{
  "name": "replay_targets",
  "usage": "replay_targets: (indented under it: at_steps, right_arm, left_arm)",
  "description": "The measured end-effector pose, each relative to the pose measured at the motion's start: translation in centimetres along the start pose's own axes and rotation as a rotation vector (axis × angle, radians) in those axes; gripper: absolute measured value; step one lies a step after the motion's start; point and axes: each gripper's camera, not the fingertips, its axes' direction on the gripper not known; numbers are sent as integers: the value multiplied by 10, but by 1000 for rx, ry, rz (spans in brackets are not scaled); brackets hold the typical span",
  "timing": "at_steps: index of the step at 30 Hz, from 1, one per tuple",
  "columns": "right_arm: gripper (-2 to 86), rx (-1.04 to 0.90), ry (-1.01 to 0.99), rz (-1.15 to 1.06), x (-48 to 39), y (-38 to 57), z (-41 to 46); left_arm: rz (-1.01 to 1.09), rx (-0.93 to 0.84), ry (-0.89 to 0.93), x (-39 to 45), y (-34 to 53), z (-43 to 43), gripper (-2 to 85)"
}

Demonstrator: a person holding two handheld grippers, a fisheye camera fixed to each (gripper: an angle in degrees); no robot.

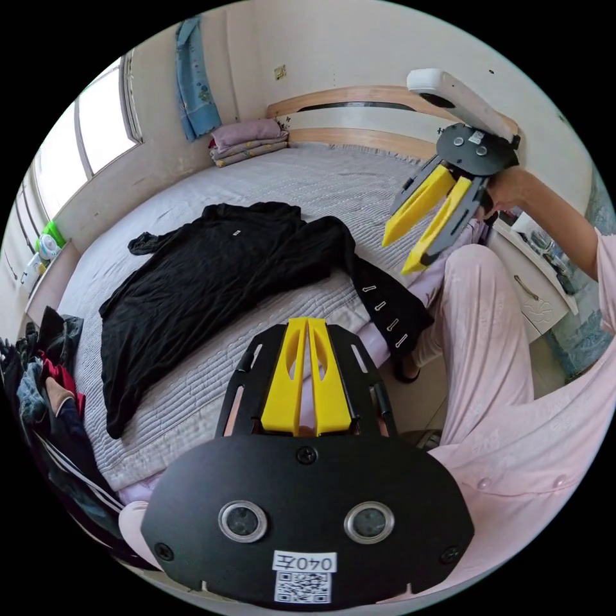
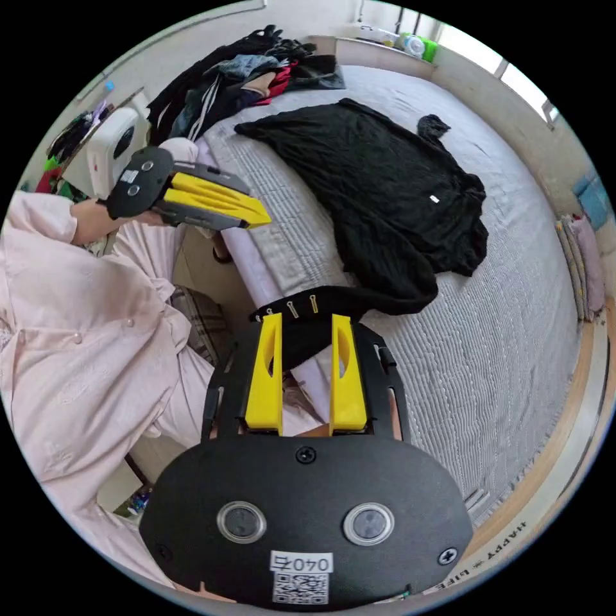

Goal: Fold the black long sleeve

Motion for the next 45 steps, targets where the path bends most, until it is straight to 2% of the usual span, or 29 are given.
replay_targets:
  at_steps: [2, 6, 9, 10, 11, 14, 17, 21, 24, 29, 37, 40, 43, 45]
  right_arm:
    - [104, -48, 46, -24, -22, -10, 15]
    - [107, -82, 2, 80, -22, -21, 39]
    - [33, -84, 102, 99, -24, -22, 37]
    - [3, -42, 121, 84, -23, -20, 22]
    - [-4, 17, 58, 107, -16, -18, 2]
    - [-8, 228, -120, 190, 9, -10, -56]
    - [-9, 379, -205, 230, 25, -2, -97]
    - [-10, 458, -209, 238, 30, 3, -122]
    - [-10, 476, -194, 228, 28, 6, -134]
    - [-10, 517, -201, 225, 24, 13, -152]
    - [-10, 575, -186, 242, 16, 24, -171]
    - [-10, 606, -202, 241, 13, 29, -180]
    - [-10, 661, -147, 246, 6, 40, -201]
    - [-10, 704, -107, 231, 0, 49, -222]
  left_arm:
    - [-1, 0, -2, 0, 0, 2, -8]
    - [-41, -1, 12, -3, 6, 0, -8]
    - [-54, 14, 17, -8, 13, -11, -6]
    - [-53, 22, 19, -9, 15, -15, -6]
    - [-47, 45, 34, -12, 19, -23, -3]
    - [-39, 148, 109, -20, 27, -47, 23]
    - [-44, 288, 189, -24, 32, -76, 62]
    - [26, 389, 217, -18, 38, -106, 95]
    - [48, 398, 222, -13, 43, -116, 105]
    - [33, 384, 117, 1, 41, -118, 106]
    - [-103, 488, -17, 45, 30, -132, 91]
    - [-185, 515, -243, 64, 19, -140, 29]
    - [-120, 552, -291, 68, 8, -163, -3]
    - [-1, 603, -330, 65, 1, -202, -7]
